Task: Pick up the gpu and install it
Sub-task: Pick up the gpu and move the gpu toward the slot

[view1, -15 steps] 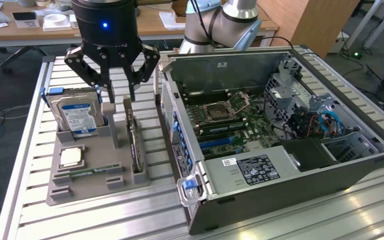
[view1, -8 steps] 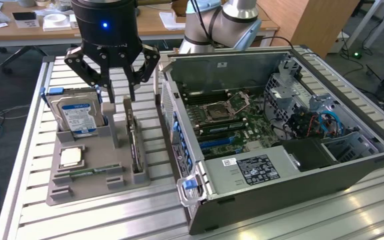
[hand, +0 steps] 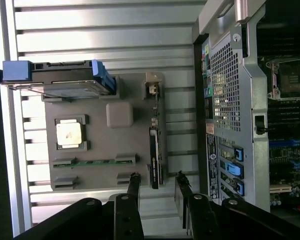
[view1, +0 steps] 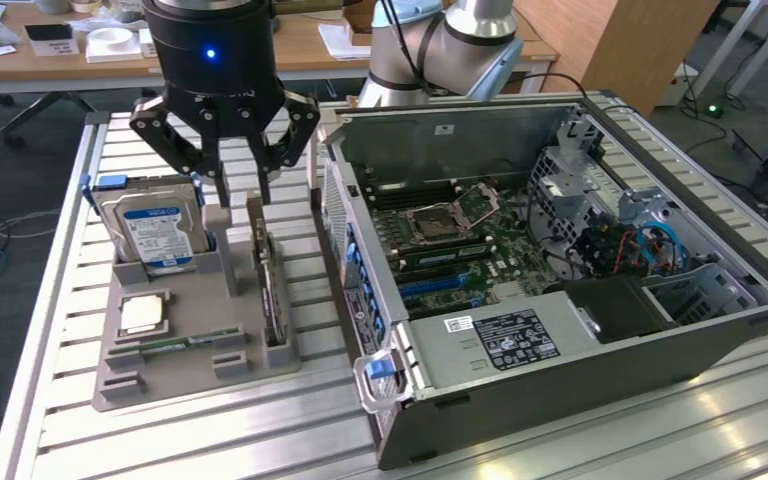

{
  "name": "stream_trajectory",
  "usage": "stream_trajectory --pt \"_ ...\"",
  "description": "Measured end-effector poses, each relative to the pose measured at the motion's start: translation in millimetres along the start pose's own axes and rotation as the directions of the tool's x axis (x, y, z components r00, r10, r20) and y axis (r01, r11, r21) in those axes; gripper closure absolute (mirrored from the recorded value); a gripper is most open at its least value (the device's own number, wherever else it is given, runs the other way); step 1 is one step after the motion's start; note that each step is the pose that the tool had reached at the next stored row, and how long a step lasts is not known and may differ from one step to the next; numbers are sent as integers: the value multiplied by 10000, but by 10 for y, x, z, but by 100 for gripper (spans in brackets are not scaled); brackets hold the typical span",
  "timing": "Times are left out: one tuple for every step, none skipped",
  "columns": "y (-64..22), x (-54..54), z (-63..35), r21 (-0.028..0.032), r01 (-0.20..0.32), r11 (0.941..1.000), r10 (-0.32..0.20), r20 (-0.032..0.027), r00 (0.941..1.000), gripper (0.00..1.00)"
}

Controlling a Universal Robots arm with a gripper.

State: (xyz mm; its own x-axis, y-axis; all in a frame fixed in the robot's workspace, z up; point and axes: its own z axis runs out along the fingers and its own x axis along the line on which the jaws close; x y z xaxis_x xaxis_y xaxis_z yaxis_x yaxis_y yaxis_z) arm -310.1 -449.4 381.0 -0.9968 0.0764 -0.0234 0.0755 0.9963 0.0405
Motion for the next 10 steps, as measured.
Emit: stream_trajectory --pt "0 0 10 -1 0 10000 0 1 10000 58" --pt "-1 1 20 -1 0 10000 0 0 10000 58" --pt "-1 1 31 -1 -1 10000 1 2 10000 58" --pt "-2 1 40 0 0 10000 0 1 10000 58" --pt "-2 1 46 1 0 10000 0 0 10000 58" --pt "-2 1 47 1 0 10000 0 0 10000 58" --pt "-2 1 48 0 0 10000 0 0 10000 58" --pt "-2 1 49 0 0 10000 0 1 10000 58" --pt "-2 1 49 0 0 10000 0 1 10000 58" --pt "-2 1 49 0 0 10000 0 0 10000 58"
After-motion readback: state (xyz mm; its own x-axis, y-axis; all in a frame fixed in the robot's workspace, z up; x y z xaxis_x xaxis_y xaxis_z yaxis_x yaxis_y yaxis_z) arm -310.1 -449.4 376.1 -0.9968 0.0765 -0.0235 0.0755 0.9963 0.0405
